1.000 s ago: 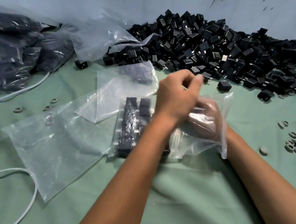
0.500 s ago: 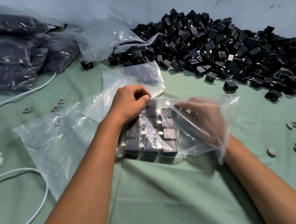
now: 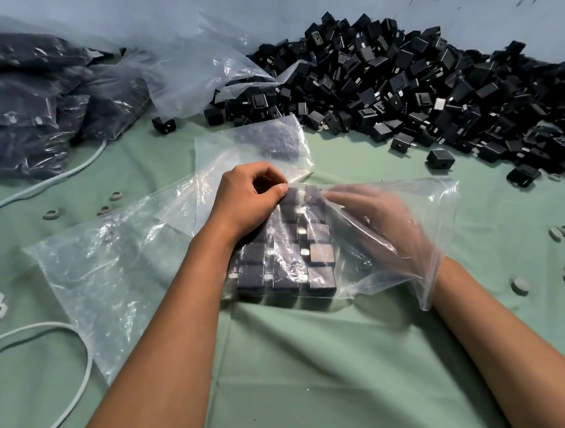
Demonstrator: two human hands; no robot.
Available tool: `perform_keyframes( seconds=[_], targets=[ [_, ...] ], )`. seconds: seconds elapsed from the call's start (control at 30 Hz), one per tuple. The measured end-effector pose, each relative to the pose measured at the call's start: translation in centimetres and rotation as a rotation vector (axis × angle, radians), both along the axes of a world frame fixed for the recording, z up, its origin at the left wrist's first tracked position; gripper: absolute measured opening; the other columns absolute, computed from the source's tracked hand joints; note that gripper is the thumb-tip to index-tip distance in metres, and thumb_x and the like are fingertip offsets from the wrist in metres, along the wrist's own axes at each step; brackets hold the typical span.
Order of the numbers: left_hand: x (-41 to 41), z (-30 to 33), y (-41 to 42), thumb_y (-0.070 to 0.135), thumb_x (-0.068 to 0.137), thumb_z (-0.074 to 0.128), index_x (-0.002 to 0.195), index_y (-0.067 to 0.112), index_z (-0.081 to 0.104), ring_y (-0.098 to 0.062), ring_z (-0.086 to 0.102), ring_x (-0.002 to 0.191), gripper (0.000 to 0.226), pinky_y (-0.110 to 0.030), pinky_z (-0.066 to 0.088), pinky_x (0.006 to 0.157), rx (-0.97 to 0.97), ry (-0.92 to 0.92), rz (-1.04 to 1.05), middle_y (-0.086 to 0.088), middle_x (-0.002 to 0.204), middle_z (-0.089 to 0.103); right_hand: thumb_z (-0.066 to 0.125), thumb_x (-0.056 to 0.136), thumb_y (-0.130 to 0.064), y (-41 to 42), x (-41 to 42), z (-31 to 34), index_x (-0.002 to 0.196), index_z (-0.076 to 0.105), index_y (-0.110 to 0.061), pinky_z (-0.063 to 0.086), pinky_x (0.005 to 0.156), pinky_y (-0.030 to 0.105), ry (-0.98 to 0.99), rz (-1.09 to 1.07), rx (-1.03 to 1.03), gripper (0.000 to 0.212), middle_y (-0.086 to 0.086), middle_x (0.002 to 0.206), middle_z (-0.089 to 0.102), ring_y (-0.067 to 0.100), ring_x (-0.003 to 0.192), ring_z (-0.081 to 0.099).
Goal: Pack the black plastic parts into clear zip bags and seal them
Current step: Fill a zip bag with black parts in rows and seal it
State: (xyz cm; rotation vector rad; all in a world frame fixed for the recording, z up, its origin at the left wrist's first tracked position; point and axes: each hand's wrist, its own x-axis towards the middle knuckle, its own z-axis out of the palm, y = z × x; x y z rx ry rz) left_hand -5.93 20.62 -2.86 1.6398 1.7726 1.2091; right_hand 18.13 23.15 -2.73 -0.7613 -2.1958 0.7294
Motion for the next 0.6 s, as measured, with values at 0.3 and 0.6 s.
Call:
perform_keyframes(
  seconds=[0.3,0.6],
  targets=[
    [0.7,1.0,0.0,0.028,0.091,0.074,0.099,0.023,0.075,-0.014,0.062,0.102,0.009,-0.035,0.054,0.091,0.07,0.356,-0.019,0.008,0.101,0.07,0.054,0.091,-0.068,0.1,-0.1,-0.5,0.127,0.065,0.006,0.058,0.09,0.051,-0.099,-0.008,0.155,0.084,0.023,0.115,0.073,0.037,0.098,0.073],
    [5.7,0.7,-0.7,0.057,0.107,0.017,0.164,0.025,0.015,-0.016,0.006,0.158,0.065,-0.044,0.003,0.129,-0.182,0.731,-0.232,0.007,0.171,0.013,-0.01,0.09,0.021,-1.0,-9.9,0.0,0.156,0.039,-0.008,0.038,0.12,0.037,-0.133,-0.612,-0.288,0.087,0.013,0.156,0.05,0.028,0.145,0.046]
  ],
)
